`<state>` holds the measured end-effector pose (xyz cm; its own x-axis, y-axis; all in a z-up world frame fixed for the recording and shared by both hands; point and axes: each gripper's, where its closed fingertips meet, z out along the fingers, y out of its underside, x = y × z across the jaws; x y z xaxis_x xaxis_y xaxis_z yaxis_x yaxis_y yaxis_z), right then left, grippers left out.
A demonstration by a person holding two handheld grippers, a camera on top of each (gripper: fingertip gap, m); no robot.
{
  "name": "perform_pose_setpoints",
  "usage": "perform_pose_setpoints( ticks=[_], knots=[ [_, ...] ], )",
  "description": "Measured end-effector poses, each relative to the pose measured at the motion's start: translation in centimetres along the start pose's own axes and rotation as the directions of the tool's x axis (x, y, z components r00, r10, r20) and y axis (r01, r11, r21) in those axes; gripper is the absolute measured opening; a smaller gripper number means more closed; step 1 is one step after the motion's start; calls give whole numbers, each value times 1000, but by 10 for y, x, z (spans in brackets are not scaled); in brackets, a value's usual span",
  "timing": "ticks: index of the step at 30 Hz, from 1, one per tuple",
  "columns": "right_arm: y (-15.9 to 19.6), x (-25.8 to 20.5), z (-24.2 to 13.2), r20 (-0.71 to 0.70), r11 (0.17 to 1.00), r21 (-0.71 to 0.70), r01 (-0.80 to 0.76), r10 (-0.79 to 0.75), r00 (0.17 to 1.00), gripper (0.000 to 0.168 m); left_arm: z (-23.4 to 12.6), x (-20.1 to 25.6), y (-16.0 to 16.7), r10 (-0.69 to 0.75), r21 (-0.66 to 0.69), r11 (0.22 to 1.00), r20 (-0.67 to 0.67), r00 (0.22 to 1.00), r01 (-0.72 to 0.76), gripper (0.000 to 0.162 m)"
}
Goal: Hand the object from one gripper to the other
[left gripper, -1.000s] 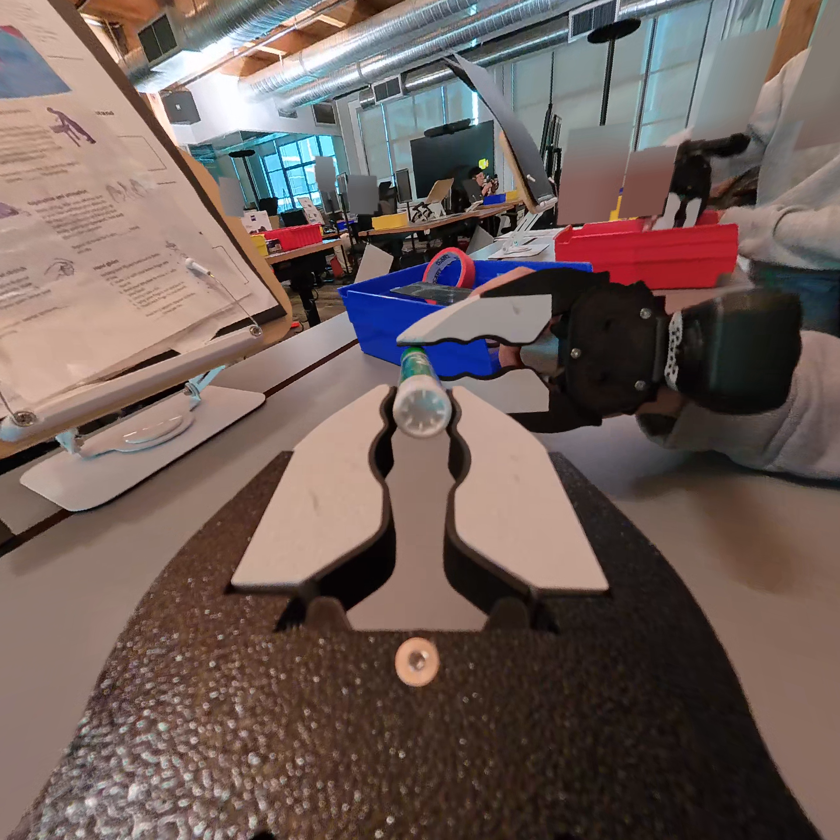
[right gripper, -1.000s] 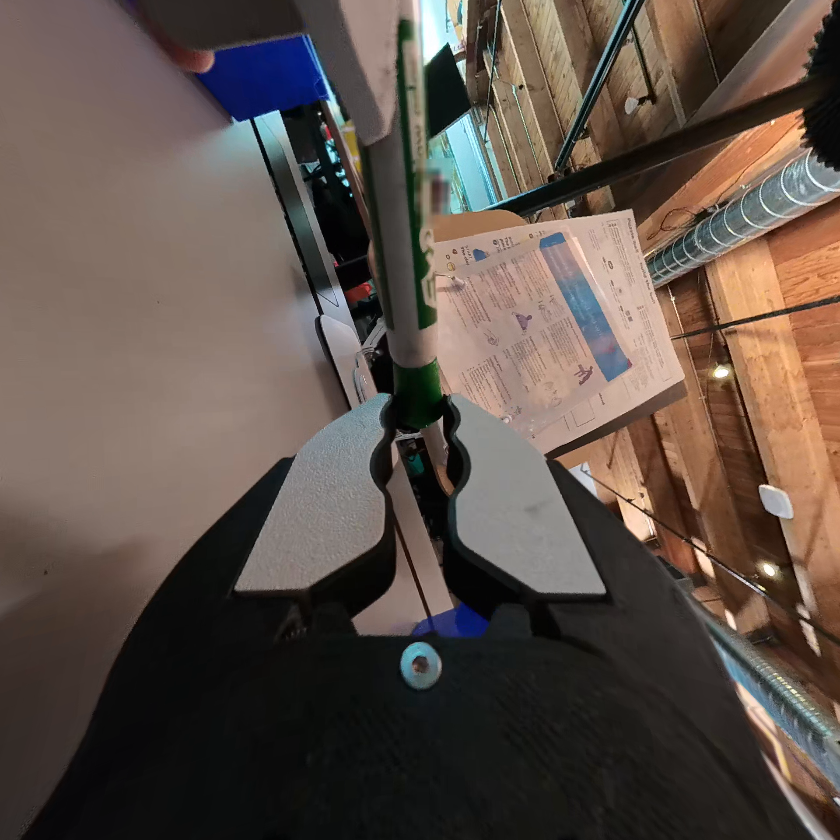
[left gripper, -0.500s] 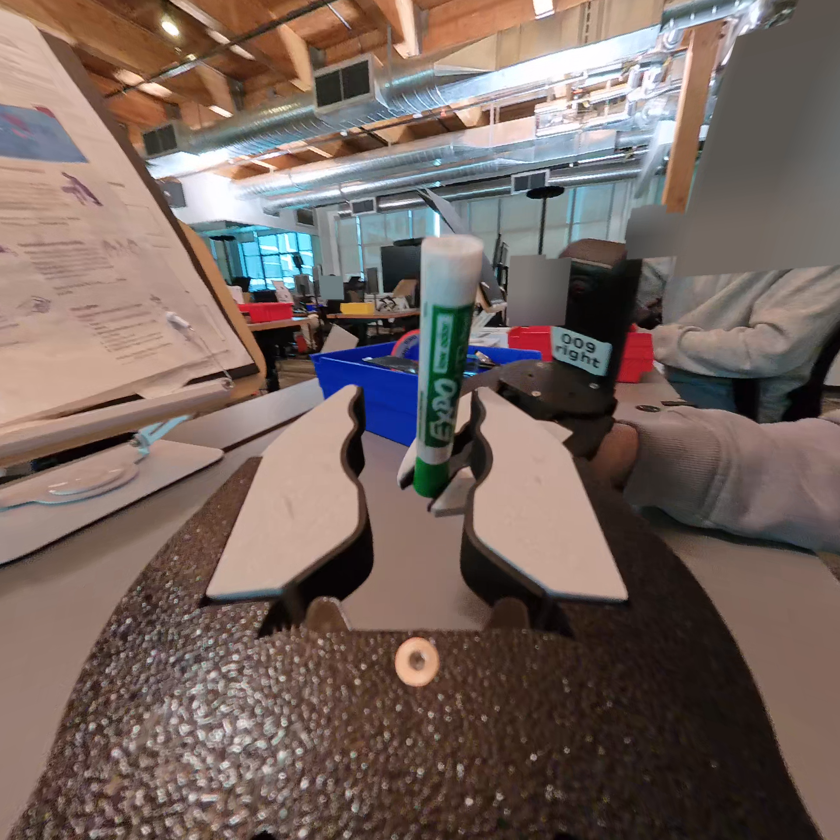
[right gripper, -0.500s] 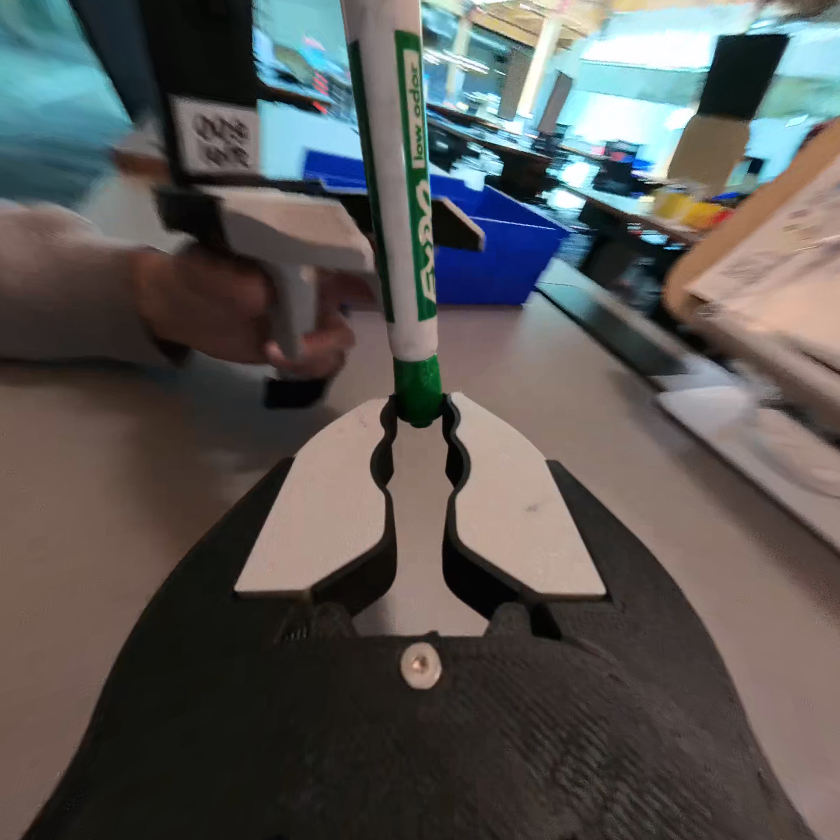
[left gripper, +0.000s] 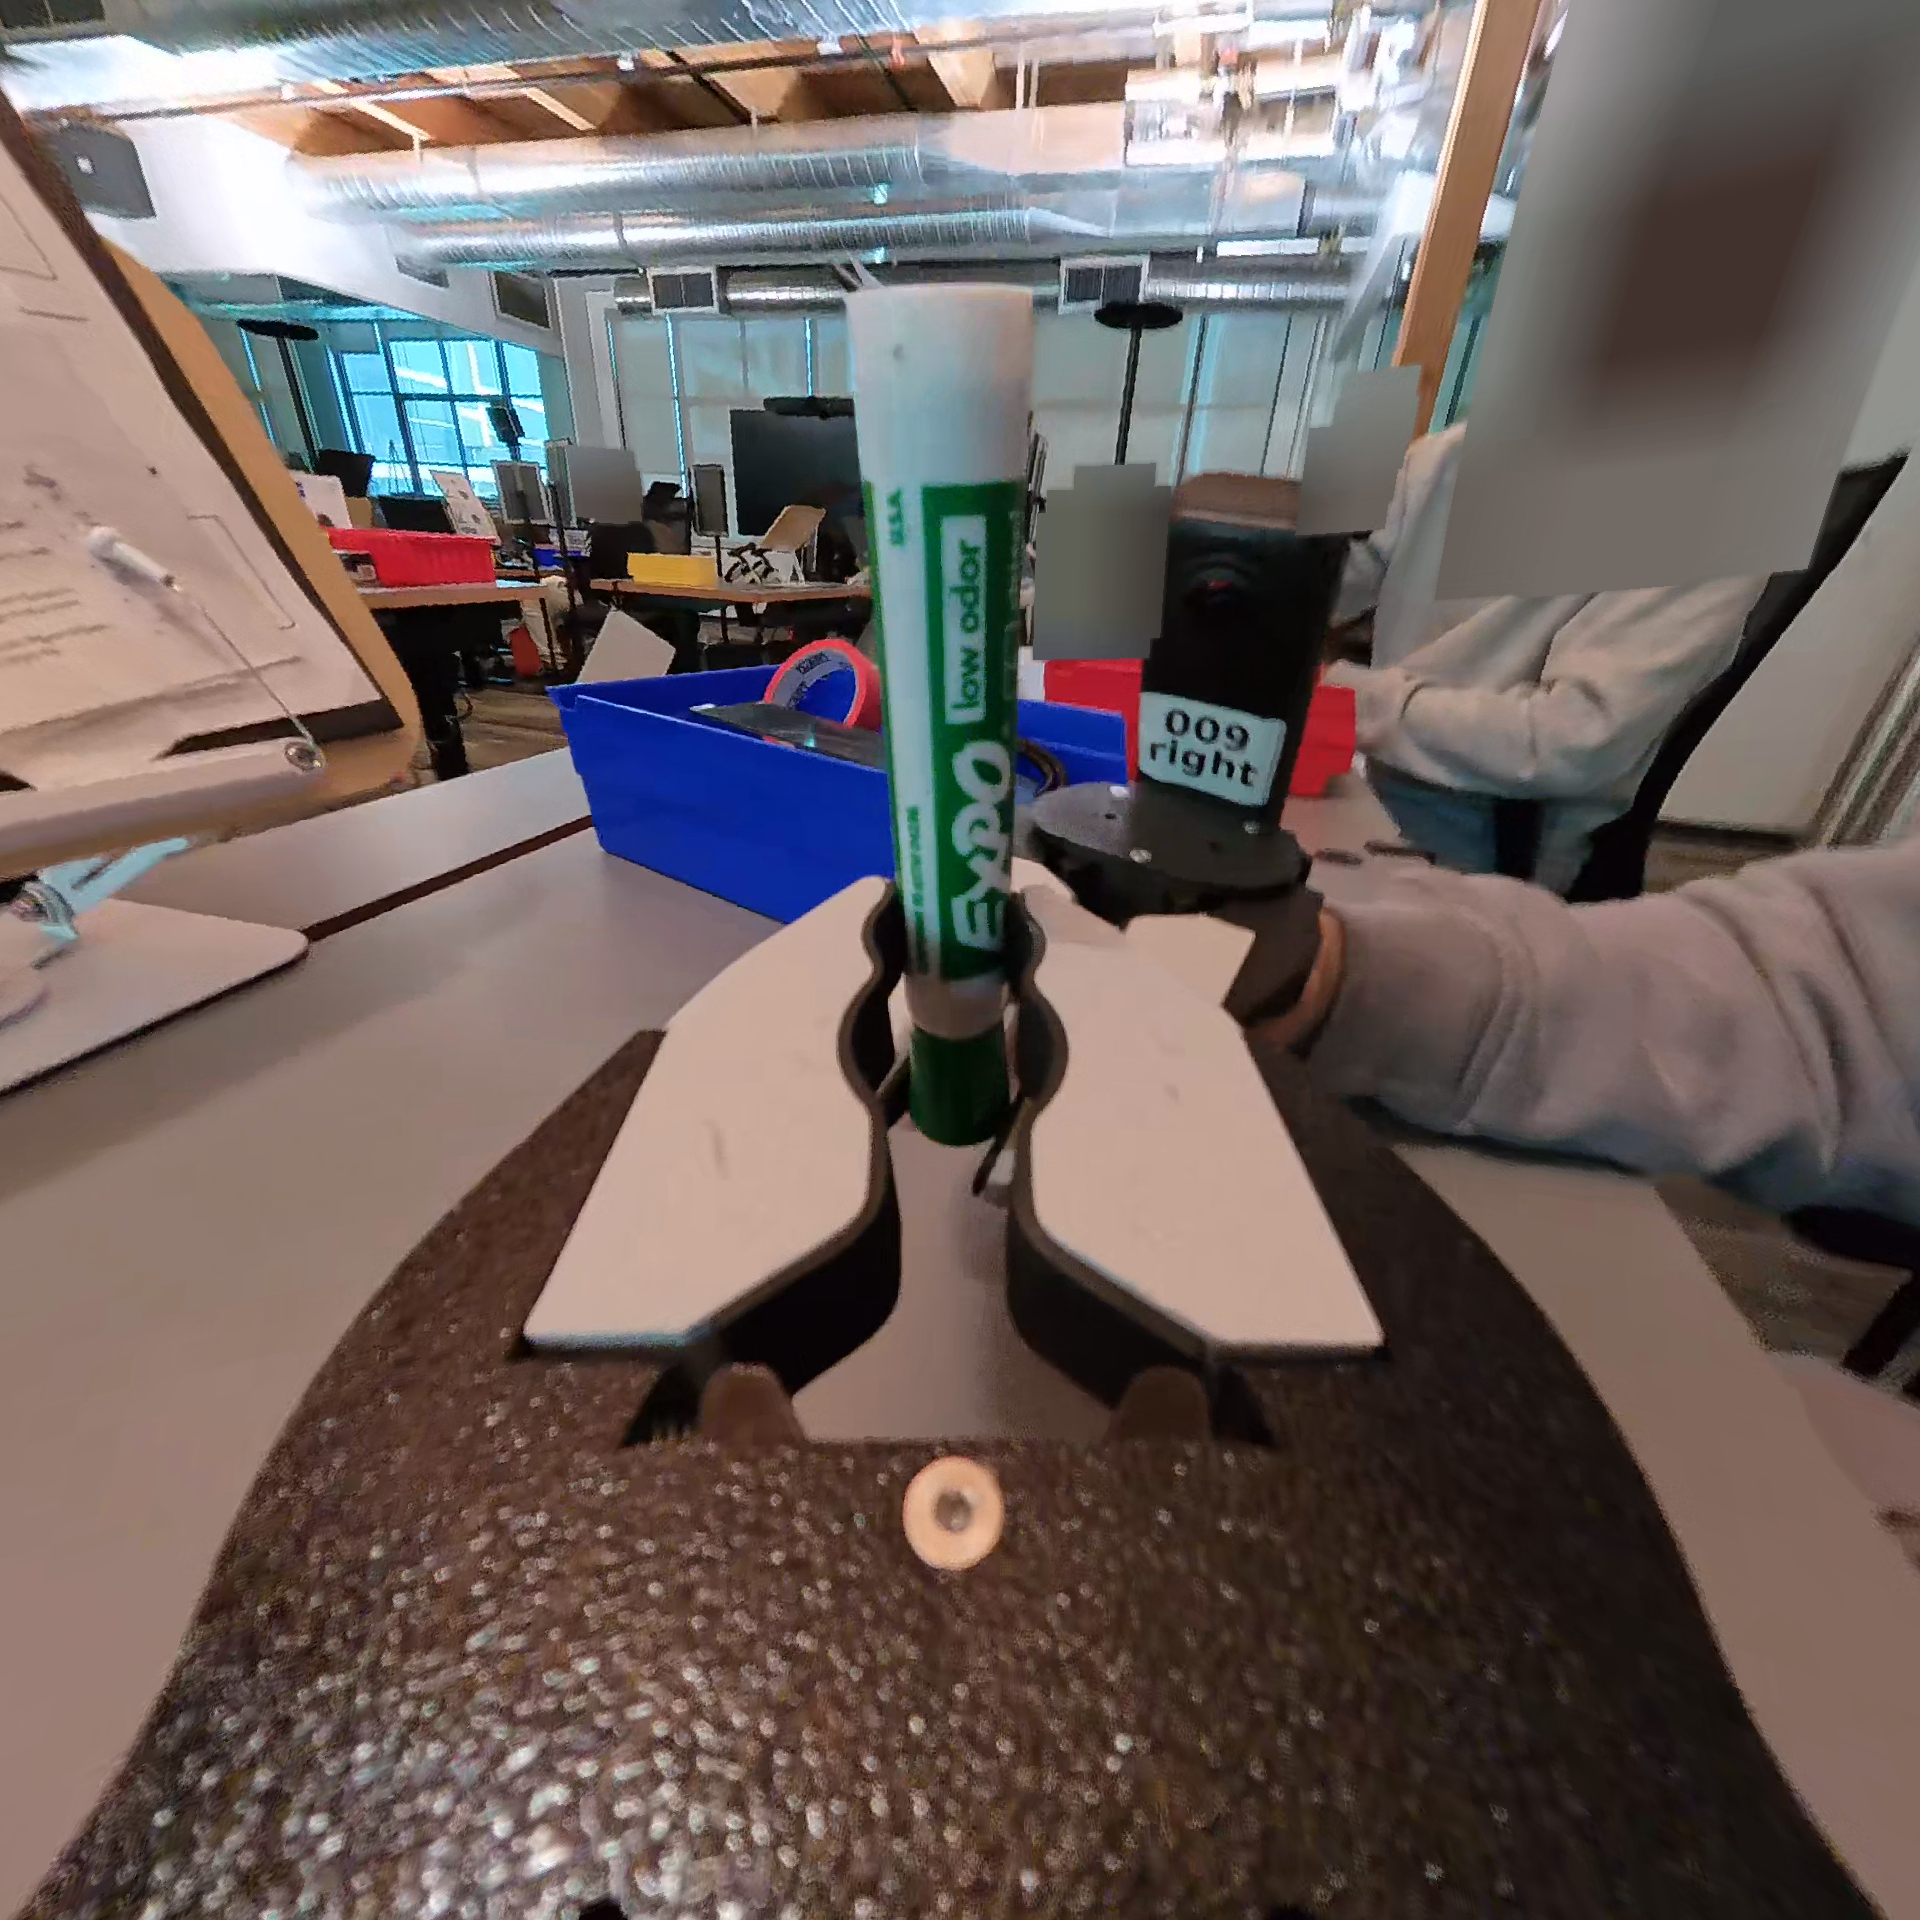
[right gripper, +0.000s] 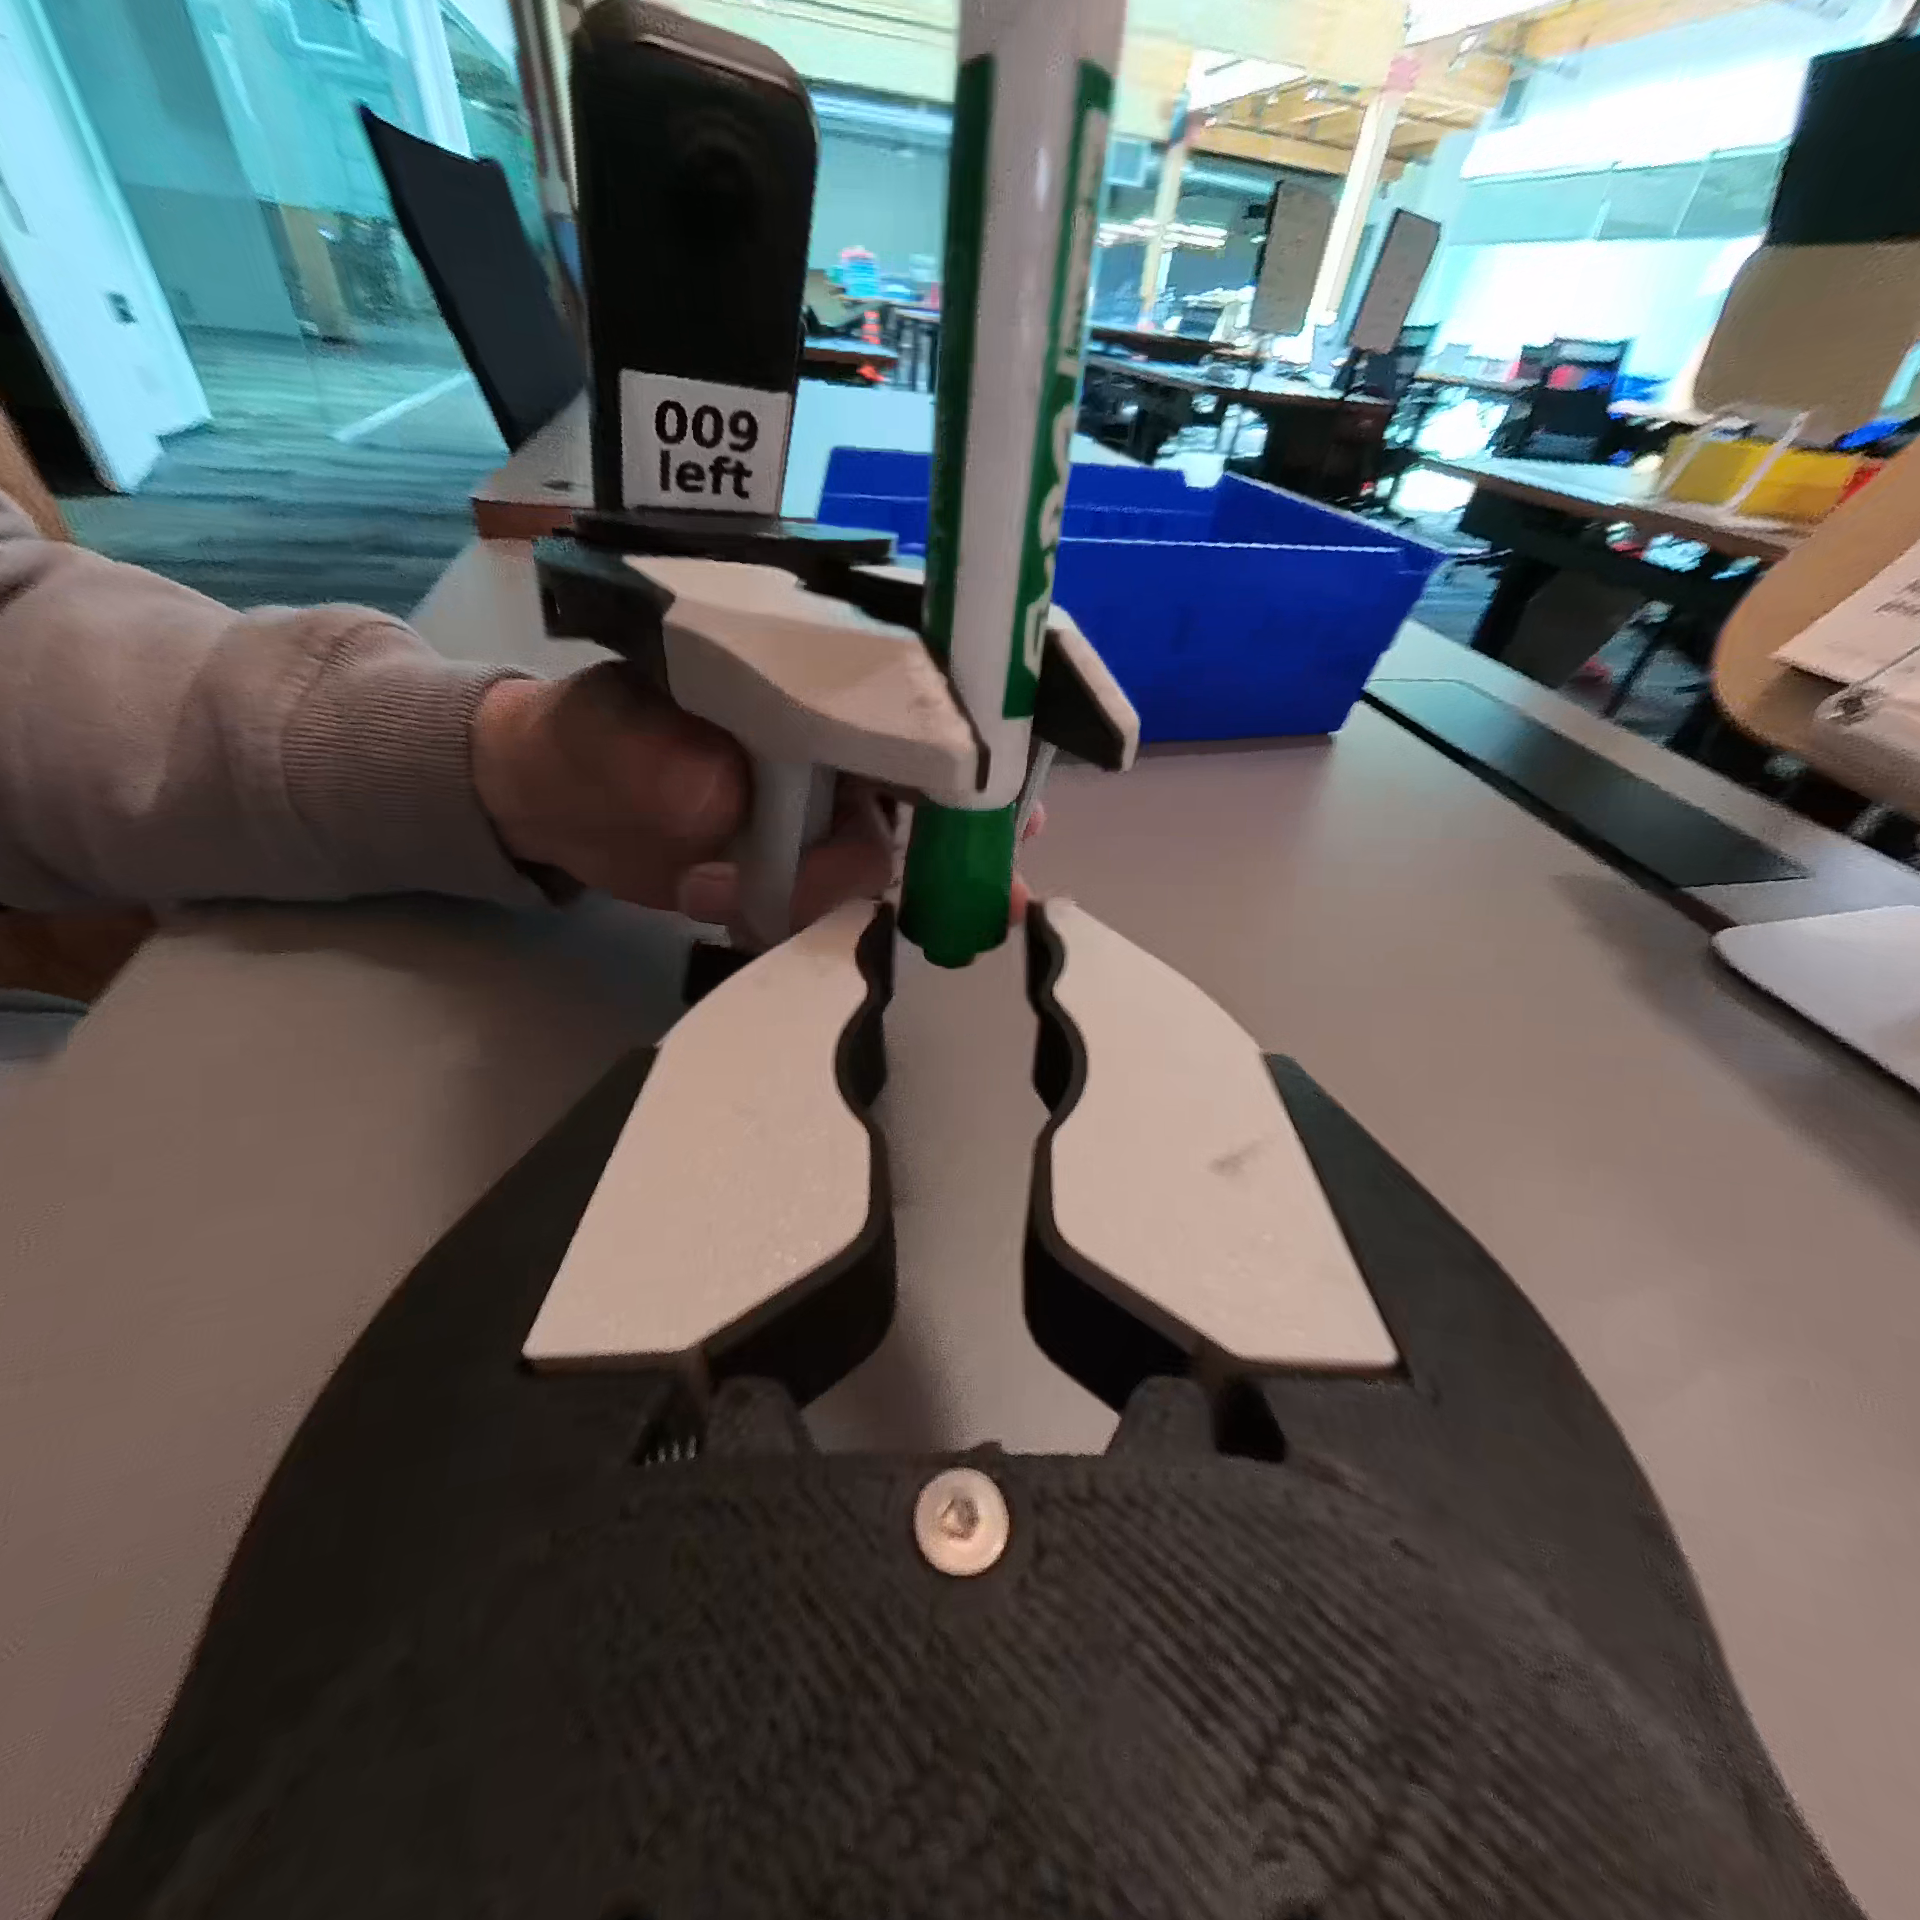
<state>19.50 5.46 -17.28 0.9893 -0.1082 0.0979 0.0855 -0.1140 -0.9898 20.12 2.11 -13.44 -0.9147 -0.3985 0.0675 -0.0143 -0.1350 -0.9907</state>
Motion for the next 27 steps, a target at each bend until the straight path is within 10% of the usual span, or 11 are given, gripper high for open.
perform_pose_setpoints(
  ticks=[5, 11, 22, 27],
  knots=[
    [-14, 13, -6, -123, 995, 64, 75, -66, 990, 63, -6, -17, -4, -139, 36, 990, 47, 989, 137, 19],
    [-43, 27, -21, -154, 964, 257, -75, 117, 981, 65, -9, -36, 16, 58, -160, 987, 225, 973, -22, 19],
    [-27, 12, -7, -194, 982, 87, 165, -146, 970, 19, 6, -12, 37, 220, -257, 948, 112, 969, -186, 18],
    [-24, 44, -25, -430, 783, -293, 548, -620, 656, 18, 4, -21, 42, 224, -285, 942, 148, 963, -176, 49]
  ],
)
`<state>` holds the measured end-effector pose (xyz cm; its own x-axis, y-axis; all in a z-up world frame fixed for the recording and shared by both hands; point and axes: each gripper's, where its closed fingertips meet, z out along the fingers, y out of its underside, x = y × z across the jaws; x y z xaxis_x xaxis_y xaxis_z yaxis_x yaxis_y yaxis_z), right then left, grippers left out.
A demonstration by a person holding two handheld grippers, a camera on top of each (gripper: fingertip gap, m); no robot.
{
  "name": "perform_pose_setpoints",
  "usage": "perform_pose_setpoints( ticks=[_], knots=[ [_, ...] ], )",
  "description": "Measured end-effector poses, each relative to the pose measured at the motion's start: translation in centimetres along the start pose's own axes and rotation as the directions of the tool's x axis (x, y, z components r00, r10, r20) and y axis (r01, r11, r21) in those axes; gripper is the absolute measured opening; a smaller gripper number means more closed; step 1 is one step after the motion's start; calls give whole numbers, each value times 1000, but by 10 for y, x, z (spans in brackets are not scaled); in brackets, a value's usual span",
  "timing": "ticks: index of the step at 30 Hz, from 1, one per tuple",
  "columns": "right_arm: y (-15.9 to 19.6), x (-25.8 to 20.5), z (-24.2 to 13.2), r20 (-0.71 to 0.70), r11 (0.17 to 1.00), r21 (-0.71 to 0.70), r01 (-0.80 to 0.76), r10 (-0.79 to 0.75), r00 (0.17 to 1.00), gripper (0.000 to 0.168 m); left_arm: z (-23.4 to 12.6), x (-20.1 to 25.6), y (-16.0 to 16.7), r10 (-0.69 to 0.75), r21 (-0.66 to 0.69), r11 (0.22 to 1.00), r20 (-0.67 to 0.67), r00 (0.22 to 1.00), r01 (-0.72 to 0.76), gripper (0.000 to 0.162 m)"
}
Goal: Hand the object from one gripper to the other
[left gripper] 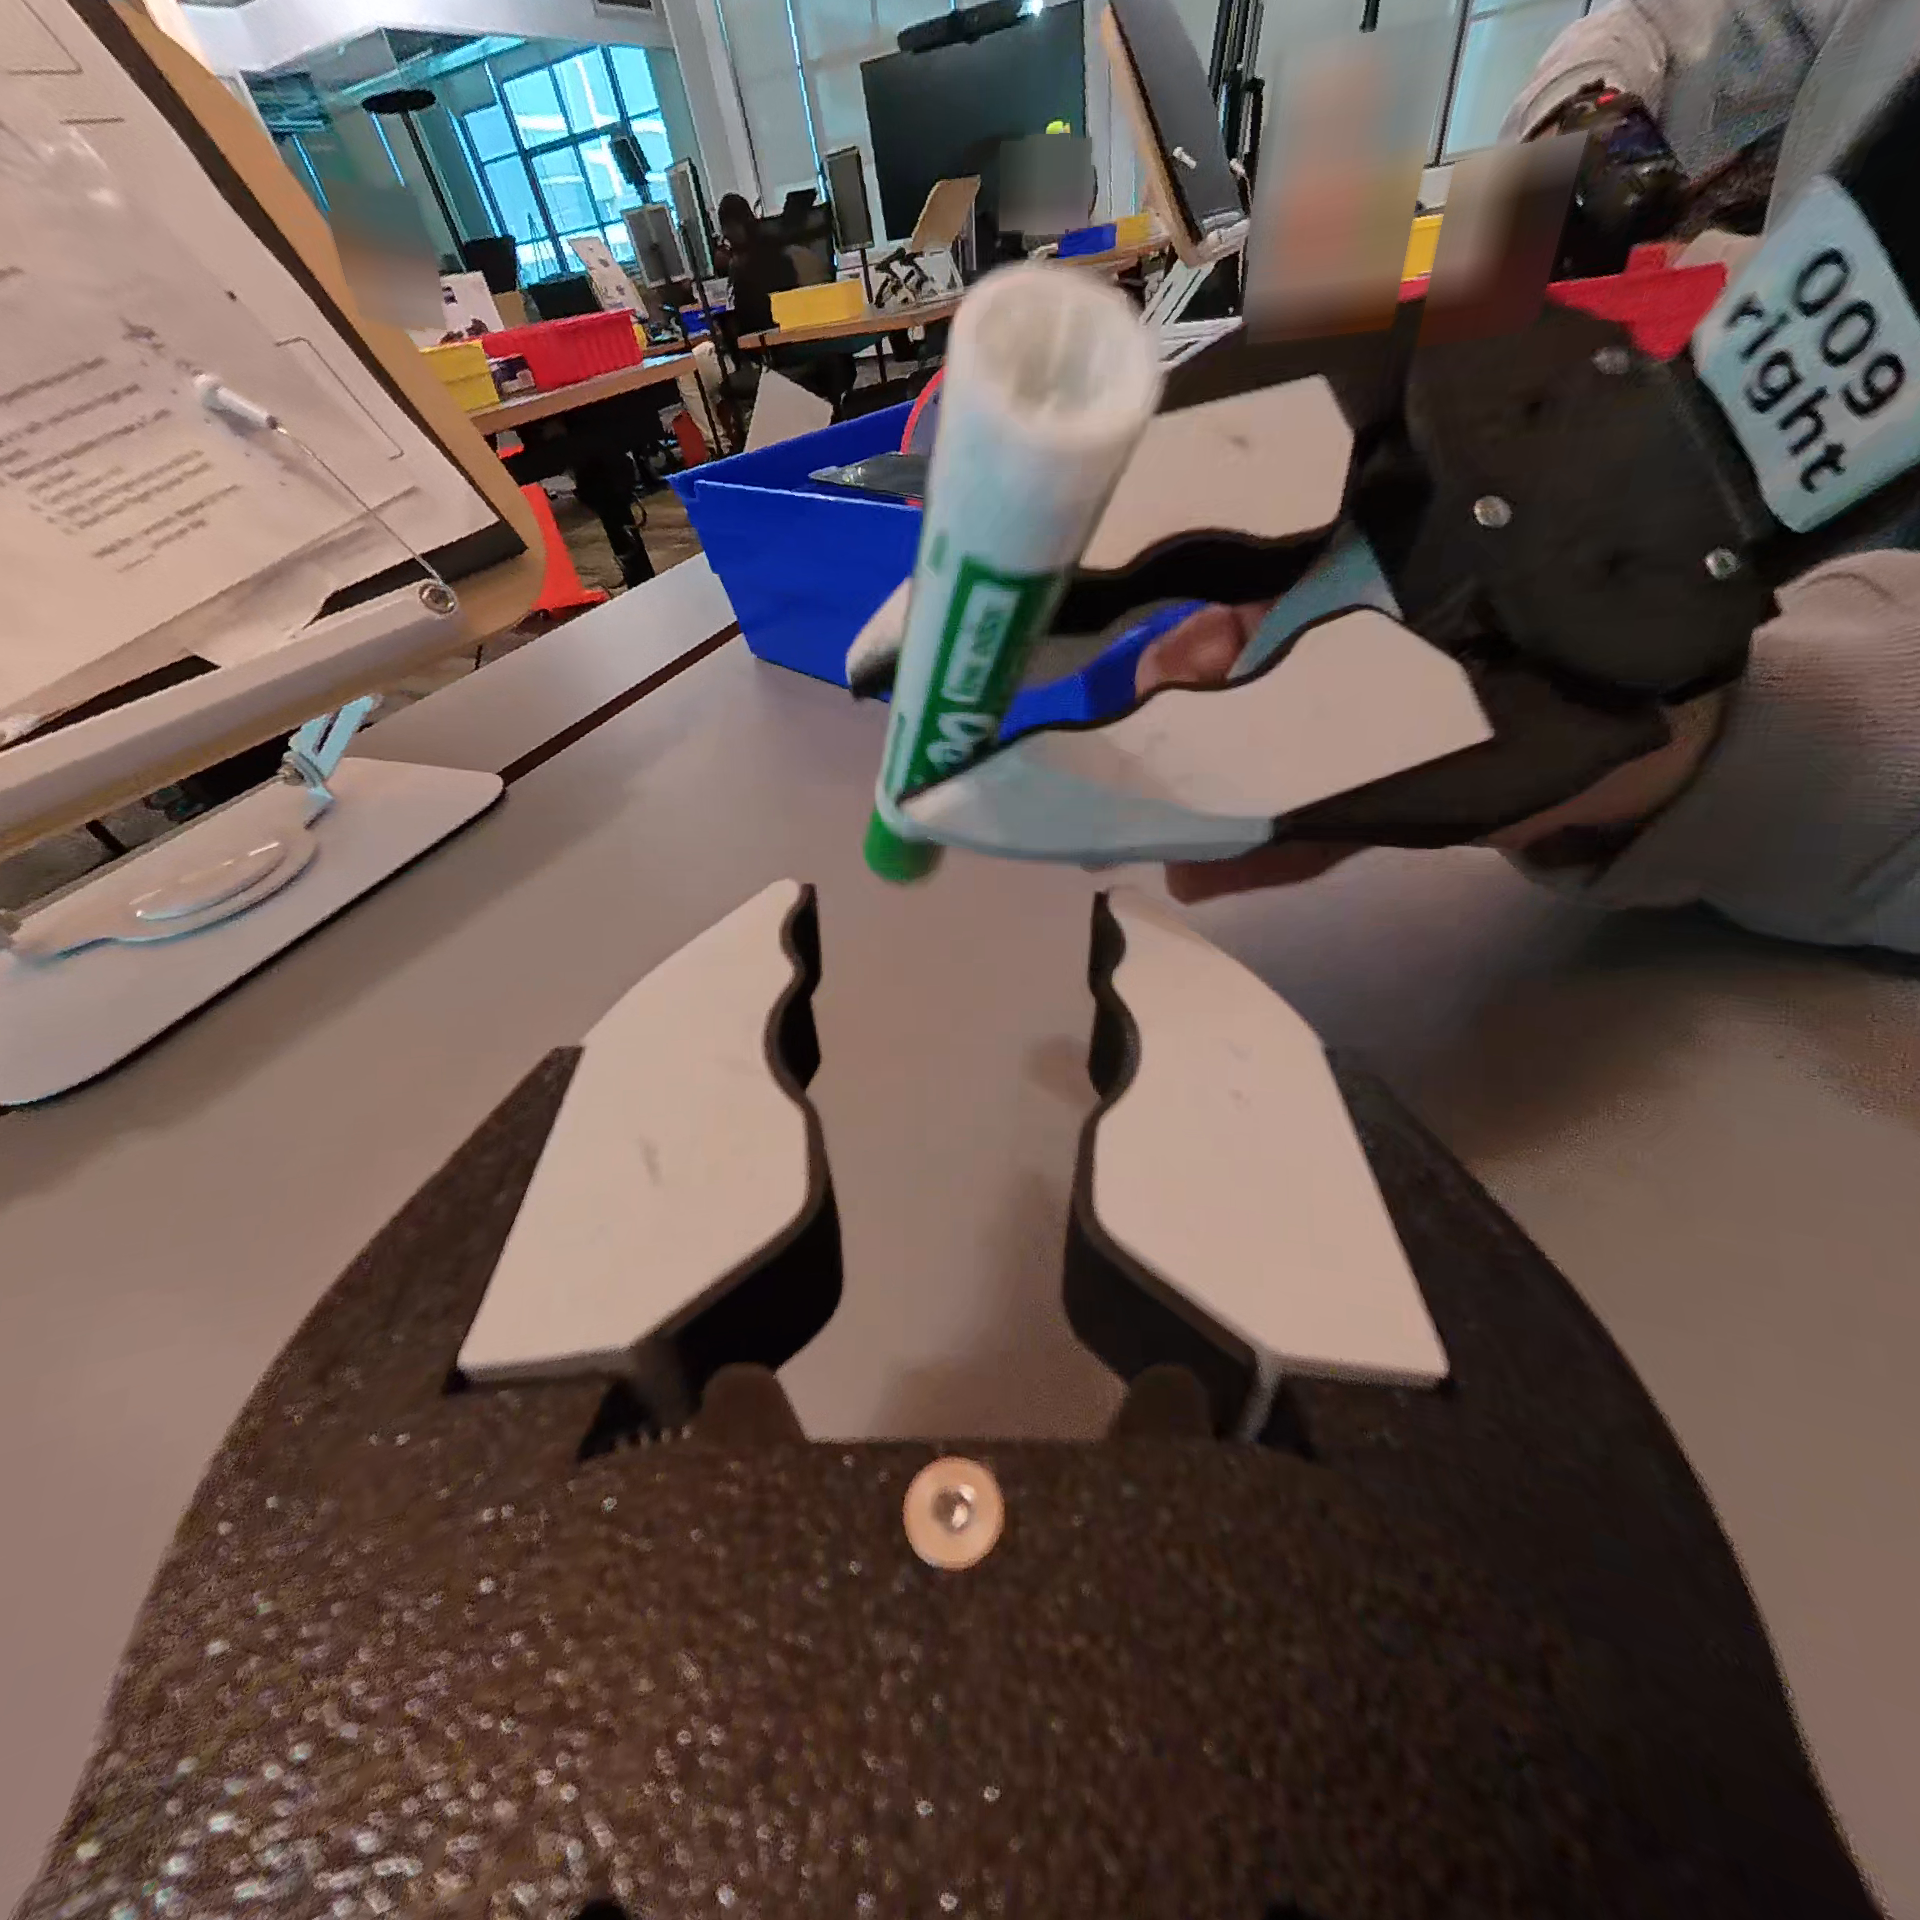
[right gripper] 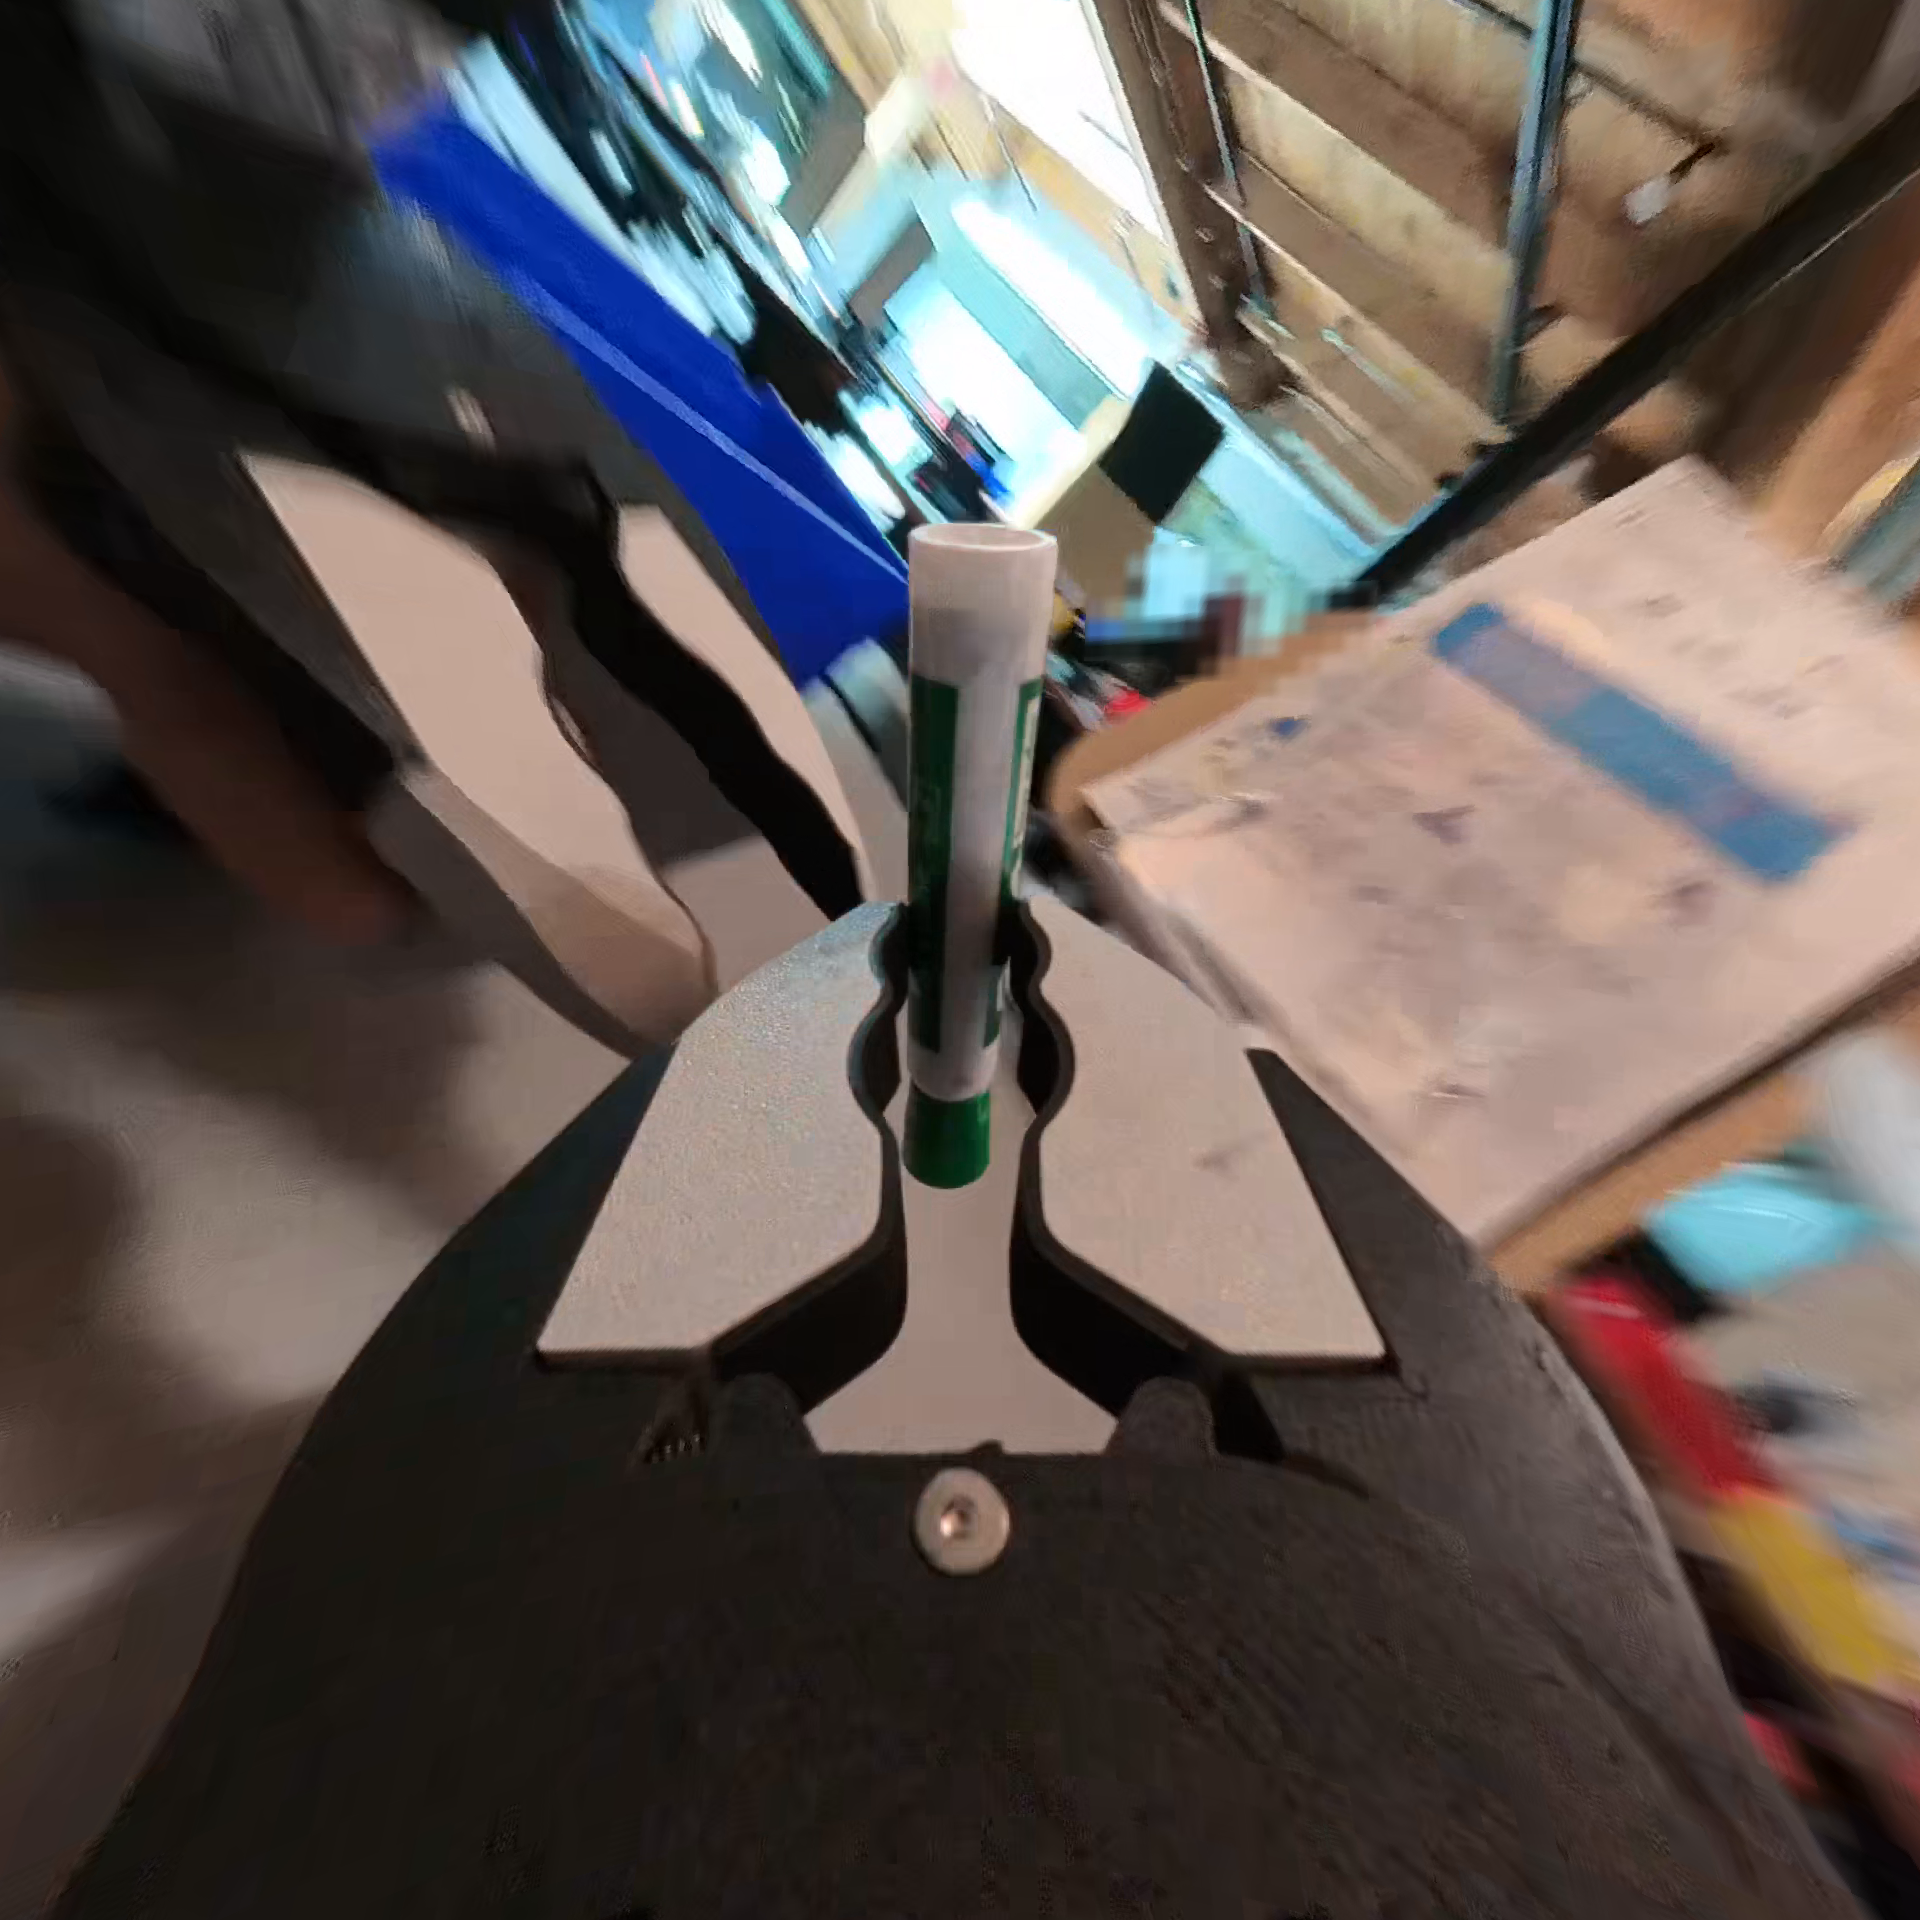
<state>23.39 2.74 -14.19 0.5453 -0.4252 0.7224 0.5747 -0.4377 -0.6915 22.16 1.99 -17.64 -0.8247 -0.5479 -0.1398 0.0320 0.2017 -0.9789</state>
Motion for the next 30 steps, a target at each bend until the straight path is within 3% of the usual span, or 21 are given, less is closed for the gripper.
perform_pose_setpoints(
  ticks=[3, 6, 11, 12, 14, 18, 20, 25, 30],
  knots=[
    [15, 9, -2, -71, 911, -149, 384, -397, 915, 18, -1, 5, -7, 21, 39, 999, -19, 1000, -20, 52],
    [21, 7, -1, -51, 815, -210, 539, -560, 827, 18, -3, 6, -14, 21, 82, 996, -20, 1000, -19, 48],
    [26, 1, 0, 2, 754, -236, 613, -630, 776, 18, -10, -2, -21, -21, 120, 992, -7, 1000, 22, 43],
    [28, 0, 1, 9, 750, -242, 616, -633, 774, 18, -12, -3, -23, -29, 130, 991, -7, 1000, 30, 38],
    [29, -2, 1, 17, 762, -233, 604, -618, 786, 18, -14, -5, -23, -38, 129, 991, -10, 999, 39, 15],
    [33, -5, 2, 37, 781, -236, 579, -588, 808, 18, -13, -1, -18, -43, 95, 994, -53, 998, 47, 17],
    [32, -5, 2, 29, 788, -230, 572, -581, 813, 18, -10, -2, -15, -43, 70, 996, -44, 998, 46, 29],
    [31, -6, 3, 36, 797, -222, 562, -570, 821, 18, -7, -5, -7, 23, 21, 1000, 10, 1000, -23, 20],
    [28, -4, 3, -4, 855, -192, 481, -491, 871, 19, -8, -7, -11, -16, 32, 999, 9, 1000, 16, 20]
  ],
)
